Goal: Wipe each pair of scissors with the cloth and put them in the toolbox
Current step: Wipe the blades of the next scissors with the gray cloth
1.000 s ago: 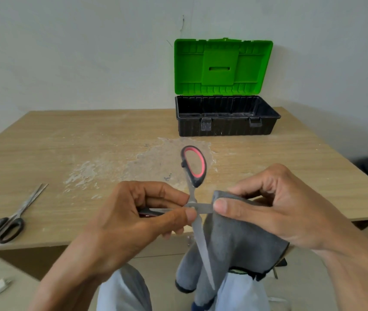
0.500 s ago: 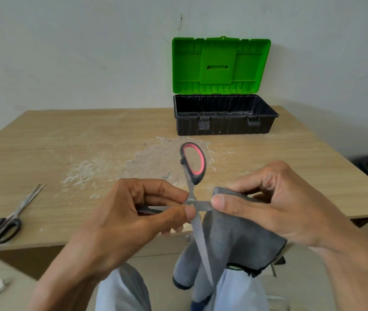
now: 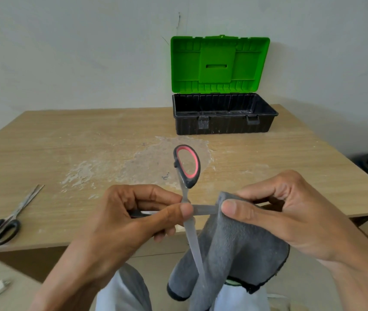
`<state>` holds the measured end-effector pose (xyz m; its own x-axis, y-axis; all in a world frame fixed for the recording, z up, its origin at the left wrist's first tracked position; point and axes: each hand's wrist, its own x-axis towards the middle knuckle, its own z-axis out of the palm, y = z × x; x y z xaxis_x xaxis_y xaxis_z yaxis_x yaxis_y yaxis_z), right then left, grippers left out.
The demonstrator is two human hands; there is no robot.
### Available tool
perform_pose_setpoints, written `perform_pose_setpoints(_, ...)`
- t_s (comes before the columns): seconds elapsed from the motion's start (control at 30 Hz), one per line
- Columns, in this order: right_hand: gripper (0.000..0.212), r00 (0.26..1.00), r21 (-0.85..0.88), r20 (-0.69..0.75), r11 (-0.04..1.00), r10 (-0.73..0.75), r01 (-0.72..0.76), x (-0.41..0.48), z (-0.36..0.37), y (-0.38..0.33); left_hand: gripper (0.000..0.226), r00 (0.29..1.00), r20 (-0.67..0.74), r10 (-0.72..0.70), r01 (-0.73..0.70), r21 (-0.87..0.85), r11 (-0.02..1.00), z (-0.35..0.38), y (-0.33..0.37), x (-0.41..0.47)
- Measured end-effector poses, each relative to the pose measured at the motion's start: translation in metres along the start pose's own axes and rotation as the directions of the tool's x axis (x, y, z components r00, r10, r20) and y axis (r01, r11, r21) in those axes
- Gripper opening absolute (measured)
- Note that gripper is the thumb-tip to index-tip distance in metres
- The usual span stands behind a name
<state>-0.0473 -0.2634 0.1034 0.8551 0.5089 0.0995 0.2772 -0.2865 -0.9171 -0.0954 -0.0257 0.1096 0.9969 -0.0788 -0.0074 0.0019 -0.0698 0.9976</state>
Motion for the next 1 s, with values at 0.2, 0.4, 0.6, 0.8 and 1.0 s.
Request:
perform_pose_setpoints(0.2, 0.030, 0.997, 0.123, -0.077, 0.992, 0.007, 0.003, -0.018, -0.010, 0.012, 0.013, 0.999, -0.031, 0.038, -0.036, 0.047, 0.998, 0.000, 0.004, -0.005)
perform_pose_setpoints(0.4, 0.029, 0.999, 0.094, -0.035, 0.996, 0.001, 0.003, -0.016, -0.001, 0.009, 0.011, 0.996, -0.012, 0.085, -0.083, 0.127, 0.988, 0.010, 0.007, -0.007)
perform_pose_setpoints(0.6, 0.038, 1.000, -0.105, 0.016, 0.994, -0.016, 0.017, -0.006, 0.015, 0.015, 0.008, 0.993, -0.078, 0.089, -0.080, 0.117, 0.990, 0.010, 0.000, -0.002)
perform_pose_setpoints(0.8, 0.016, 0.995, -0.085, -0.053, 0.993, -0.089, 0.084, -0.009, 0.011, 0.019, 0.013, 0.995, -0.082, 0.053, -0.046, 0.086, 0.995, 0.005, -0.003, -0.005)
perform_pose_setpoints(1.0, 0.062, 0.997, -0.037, -0.025, 0.996, -0.076, 0.075, -0.010, 0.007, 0.022, 0.014, 0.992, -0.071, 0.104, -0.092, 0.151, 0.984, -0.002, 0.002, -0.006)
